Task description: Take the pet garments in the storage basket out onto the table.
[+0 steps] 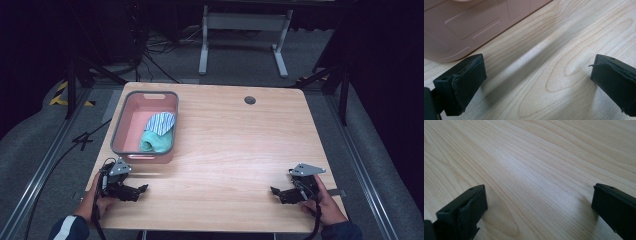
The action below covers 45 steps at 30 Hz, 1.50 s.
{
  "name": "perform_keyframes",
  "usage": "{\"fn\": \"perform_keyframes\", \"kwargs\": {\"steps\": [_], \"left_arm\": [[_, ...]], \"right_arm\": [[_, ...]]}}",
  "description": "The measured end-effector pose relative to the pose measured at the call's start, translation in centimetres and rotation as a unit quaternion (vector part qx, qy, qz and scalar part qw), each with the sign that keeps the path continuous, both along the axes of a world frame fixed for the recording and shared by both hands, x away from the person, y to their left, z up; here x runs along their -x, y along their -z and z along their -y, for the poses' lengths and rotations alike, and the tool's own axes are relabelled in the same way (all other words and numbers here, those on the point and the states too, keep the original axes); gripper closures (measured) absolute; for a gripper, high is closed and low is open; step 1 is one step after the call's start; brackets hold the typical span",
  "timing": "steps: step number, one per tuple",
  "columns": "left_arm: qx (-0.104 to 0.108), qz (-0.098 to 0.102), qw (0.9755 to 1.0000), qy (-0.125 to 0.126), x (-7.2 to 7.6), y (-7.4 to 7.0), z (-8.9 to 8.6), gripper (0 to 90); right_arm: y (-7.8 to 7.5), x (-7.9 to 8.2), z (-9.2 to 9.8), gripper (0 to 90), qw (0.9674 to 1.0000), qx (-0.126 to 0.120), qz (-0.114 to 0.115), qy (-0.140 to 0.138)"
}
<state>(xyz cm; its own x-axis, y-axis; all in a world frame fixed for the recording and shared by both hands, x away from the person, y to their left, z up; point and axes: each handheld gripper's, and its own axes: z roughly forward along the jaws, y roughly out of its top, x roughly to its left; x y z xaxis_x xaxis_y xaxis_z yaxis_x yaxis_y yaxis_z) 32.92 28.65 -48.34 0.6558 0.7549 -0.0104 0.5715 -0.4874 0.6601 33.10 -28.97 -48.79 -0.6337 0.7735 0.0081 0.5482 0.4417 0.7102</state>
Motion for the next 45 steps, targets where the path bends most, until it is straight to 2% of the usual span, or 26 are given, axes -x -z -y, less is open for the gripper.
{"fn": "perform_keyframes", "kwargs": {"steps": [5,6,8,10,11,14,16,17,20,21,25,32,36,42,44,45], "left_arm": [[0.001,-0.005,1.0,0.002,0.1,0.0,-0.1,0.2],[-0.006,0.003,1.0,0.005,0.0,-0.1,-0.1,0.2],[-0.013,0.007,0.9999,0.007,0.0,-0.1,-0.2,0.2],[-0.001,-0.003,1.0,0.004,0.2,-0.1,-0.2,0.7],[-0.003,0.001,1.0,0.006,0.2,-0.1,-0.3,1.3],[-0.01,-0.011,0.9999,0.005,0.3,-0.4,-0.5,3.2],[-0.015,-0.018,0.9996,0.013,0.4,-0.7,-0.7,6.9],[-0.017,-0.016,0.9996,0.015,0.3,-0.7,-0.9,9.1],[-0.019,-0.022,0.9996,0.0,0.4,-1.0,-1.4,16.5],[-0.025,-0.022,0.9994,0.0,0.4,-1.1,-1.5,15.8],[-0.028,-0.027,0.9992,0.002,0.8,-1.5,-1.7,19.3],[-0.011,-0.011,0.9999,-0.003,1.4,-2.9,-2.1,19.6],[-0.014,0.005,0.9998,-0.013,1.8,-4.1,-2.3,19.8],[-0.013,0.026,0.9995,-0.011,1.9,-5.7,-2.5,19.7],[-0.008,0.024,0.9996,-0.012,2.1,-6.1,-2.4,21.9],[-0.013,0.03,0.9994,-0.009,2.0,-6.3,-2.4,21.7]], "right_arm": [[0.0,0.0,0.0,0.5,1.0,0.0,0.0,0.0],[0.0,0.0,0.0,0.4,1.0,0.0,0.0,0.0],[0.0,0.0,0.0,0.4,1.0,0.0,0.0,0.001],[0.0,0.0,0.0,0.5,1.0,0.0,0.0,0.001],[0.0,0.0,0.0,0.4,1.0,0.0,0.0,0.001],[0.0,0.0,0.0,0.5,1.0,0.0,0.0,0.003],[0.0,0.0,0.0,0.4,1.0,0.001,0.0,0.003],[0.0,0.0,0.0,0.4,1.0,0.001,0.0,0.003],[0.0,0.0,0.0,0.4,1.0,0.0,0.0,0.004],[0.0,0.0,0.0,0.5,1.0,0.0,0.0,0.004],[0.0,0.0,0.0,0.4,1.0,0.001,0.0,0.003],[0.0,0.0,0.0,0.5,1.0,0.0,0.0,0.004],[0.0,0.0,0.0,0.4,1.0,0.0,0.0,0.004],[0.0,0.0,0.0,0.5,1.0,0.001,0.0,0.003],[0.0,0.0,0.1,0.5,1.0,0.002,0.0,0.004],[0.0,0.0,0.1,0.5,1.0,0.002,0.0,0.004]]}}
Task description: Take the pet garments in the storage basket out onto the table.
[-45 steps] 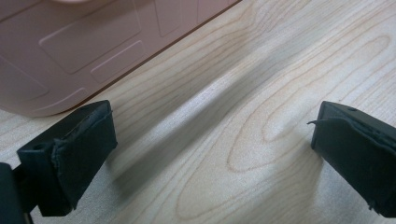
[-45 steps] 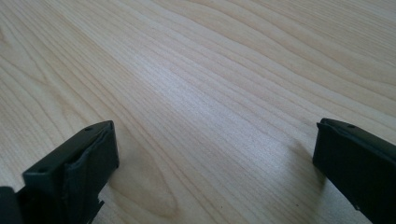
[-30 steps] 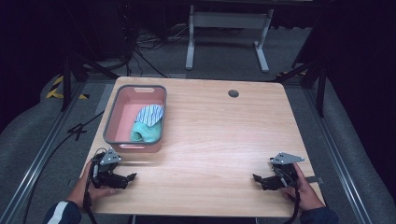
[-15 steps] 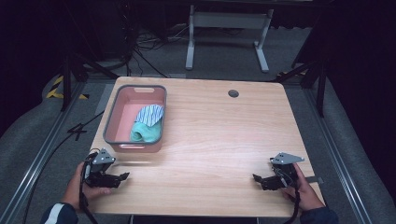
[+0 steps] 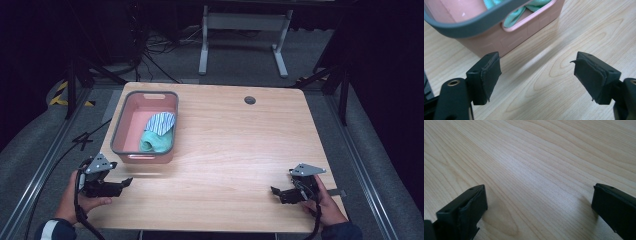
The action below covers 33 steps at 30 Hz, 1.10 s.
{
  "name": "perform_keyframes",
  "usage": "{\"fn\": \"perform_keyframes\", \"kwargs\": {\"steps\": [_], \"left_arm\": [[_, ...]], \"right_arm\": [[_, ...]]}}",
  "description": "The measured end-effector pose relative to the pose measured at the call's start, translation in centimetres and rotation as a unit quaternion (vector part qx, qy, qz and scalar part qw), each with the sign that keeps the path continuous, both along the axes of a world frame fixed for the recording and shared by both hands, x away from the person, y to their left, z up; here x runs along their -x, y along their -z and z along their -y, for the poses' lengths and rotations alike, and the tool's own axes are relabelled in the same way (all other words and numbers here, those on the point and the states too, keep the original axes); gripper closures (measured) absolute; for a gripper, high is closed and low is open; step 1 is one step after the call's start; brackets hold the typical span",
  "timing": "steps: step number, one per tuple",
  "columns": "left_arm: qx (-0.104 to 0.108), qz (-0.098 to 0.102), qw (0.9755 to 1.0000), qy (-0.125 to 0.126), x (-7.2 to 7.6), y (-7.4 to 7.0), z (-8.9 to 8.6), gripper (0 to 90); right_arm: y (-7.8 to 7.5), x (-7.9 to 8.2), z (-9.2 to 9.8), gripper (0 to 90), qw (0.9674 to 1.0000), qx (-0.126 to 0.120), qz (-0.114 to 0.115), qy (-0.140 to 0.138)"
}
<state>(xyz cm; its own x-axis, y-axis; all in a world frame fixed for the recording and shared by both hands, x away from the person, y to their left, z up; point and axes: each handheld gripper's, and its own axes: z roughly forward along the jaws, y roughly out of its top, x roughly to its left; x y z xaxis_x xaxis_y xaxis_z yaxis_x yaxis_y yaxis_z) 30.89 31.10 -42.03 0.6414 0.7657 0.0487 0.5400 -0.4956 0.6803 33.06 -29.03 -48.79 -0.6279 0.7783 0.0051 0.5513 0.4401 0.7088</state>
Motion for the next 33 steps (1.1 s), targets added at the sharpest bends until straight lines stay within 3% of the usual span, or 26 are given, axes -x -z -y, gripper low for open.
{"fn": "perform_keyframes", "kwargs": {"steps": [9,16,25,33], "left_arm": [[0.004,0.009,0.9999,-0.001,0.0,-2.0,0.4,19.6],[-0.004,0.018,0.9998,0.004,-0.9,-3.5,0.8,18.0],[-0.008,0.017,0.9998,0.005,-3.2,-5.9,1.6,17.3],[-0.037,0.006,0.9992,0.012,-6.3,-7.0,3.1,16.7]], "right_arm": [[0.0,0.0,0.0,0.5,1.0,0.0,0.0,0.001],[0.0,0.0,0.0,0.5,1.0,0.0,0.0,0.001],[0.0,0.0,0.0,0.5,1.0,0.0,0.0,0.001],[0.0,0.0,0.0,0.5,1.0,0.0,0.0,0.001]]}}
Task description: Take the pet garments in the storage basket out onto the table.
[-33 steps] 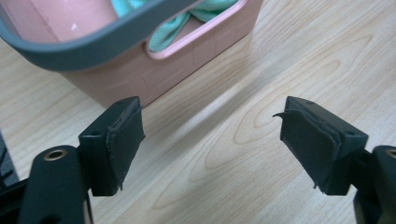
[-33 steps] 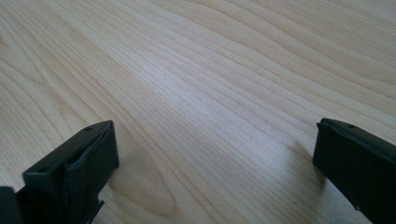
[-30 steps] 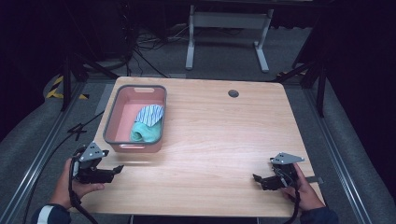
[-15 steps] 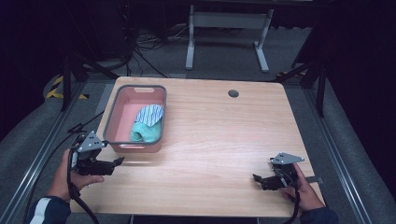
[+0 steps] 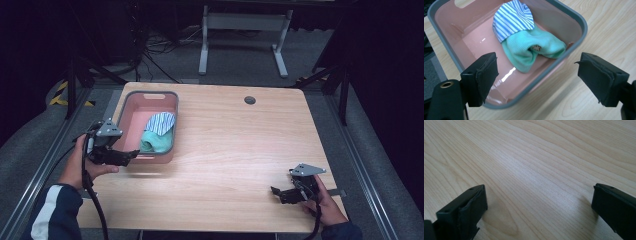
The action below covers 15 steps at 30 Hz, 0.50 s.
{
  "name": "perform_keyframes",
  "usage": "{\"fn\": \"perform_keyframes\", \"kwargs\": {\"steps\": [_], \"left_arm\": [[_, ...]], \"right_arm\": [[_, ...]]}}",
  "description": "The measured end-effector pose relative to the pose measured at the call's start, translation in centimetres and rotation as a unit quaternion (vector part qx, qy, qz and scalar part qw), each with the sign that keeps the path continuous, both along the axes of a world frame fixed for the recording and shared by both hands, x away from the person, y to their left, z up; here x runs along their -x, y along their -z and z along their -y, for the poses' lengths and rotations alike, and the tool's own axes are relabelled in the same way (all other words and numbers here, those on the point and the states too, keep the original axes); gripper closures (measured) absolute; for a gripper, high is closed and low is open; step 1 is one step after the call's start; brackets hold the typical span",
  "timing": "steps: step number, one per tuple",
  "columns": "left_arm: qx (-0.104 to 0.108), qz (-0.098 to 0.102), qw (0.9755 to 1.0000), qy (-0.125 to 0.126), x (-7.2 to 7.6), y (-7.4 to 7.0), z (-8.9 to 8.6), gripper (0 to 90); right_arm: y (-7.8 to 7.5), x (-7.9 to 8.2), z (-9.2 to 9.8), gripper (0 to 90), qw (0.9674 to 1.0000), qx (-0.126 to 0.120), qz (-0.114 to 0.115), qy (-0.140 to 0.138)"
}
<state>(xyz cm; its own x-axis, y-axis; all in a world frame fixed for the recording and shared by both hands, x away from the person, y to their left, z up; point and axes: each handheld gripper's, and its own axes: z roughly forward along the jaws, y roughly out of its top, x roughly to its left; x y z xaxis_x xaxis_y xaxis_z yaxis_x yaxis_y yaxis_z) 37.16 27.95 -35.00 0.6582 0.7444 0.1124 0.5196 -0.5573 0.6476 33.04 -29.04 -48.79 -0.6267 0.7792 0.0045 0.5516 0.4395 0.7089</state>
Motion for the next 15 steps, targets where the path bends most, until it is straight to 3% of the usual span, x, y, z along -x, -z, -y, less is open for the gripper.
{"fn": "perform_keyframes", "kwargs": {"steps": [7,15], "left_arm": [[-0.005,-0.012,0.9999,-0.004,-2.2,-0.4,1.0,16.7],[-0.02,-0.035,0.9992,-0.005,-5.0,0.3,2.5,17.1]], "right_arm": [[0.0,0.0,0.0,0.4,1.0,0.0,0.0,0.0],[0.0,0.0,0.0,0.5,1.0,0.0,0.0,0.0]]}}
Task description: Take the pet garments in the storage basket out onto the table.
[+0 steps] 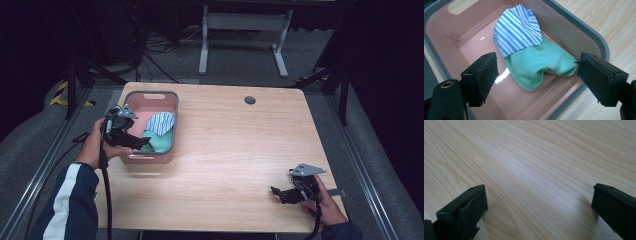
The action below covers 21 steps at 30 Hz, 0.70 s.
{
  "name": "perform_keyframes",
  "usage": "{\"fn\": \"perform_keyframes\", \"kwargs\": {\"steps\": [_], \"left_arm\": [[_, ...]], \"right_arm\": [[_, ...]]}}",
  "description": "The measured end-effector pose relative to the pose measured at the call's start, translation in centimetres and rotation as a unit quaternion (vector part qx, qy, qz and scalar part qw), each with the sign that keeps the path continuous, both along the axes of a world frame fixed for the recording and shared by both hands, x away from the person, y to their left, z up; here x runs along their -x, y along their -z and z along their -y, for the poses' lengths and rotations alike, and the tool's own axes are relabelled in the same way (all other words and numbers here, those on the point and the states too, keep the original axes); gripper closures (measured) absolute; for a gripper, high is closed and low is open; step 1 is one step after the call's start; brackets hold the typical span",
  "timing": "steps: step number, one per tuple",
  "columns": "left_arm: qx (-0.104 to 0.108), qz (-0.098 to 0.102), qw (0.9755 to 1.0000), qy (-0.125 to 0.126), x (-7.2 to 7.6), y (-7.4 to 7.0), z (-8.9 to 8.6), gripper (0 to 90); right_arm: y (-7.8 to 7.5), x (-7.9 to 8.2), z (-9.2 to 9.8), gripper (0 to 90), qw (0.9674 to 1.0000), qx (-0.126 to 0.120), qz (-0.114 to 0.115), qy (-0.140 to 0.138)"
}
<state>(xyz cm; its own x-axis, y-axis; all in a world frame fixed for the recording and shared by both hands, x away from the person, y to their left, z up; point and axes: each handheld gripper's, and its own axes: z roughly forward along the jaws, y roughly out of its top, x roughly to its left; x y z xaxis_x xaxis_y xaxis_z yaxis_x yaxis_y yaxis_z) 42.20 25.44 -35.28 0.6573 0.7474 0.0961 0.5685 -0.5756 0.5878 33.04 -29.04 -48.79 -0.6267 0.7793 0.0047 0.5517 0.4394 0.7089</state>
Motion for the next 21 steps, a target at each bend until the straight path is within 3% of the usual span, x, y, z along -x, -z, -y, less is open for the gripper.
{"fn": "perform_keyframes", "kwargs": {"steps": [4,7,10,14,21], "left_arm": [[-0.02,-0.025,0.9995,0.006,-1.8,1.0,1.3,18.1],[-0.031,-0.032,0.999,-0.002,-2.7,1.5,1.7,18.4],[-0.038,-0.063,0.9973,-0.009,-4.1,2.5,2.1,18.2],[-0.048,-0.085,0.9951,-0.017,-5.3,3.4,2.5,18.1],[-0.092,-0.114,0.9889,-0.025,-7.0,4.7,3.5,21.8]], "right_arm": [[0.0,0.0,0.0,0.4,1.0,0.0,0.0,0.0],[0.0,0.0,0.0,0.4,1.0,0.0,0.0,0.0],[0.0,0.0,0.0,0.4,1.0,0.0,0.0,0.0],[0.0,0.0,0.0,0.5,1.0,0.0,0.0,0.0],[0.0,0.0,0.0,0.5,1.0,0.0,0.0,0.0]]}}
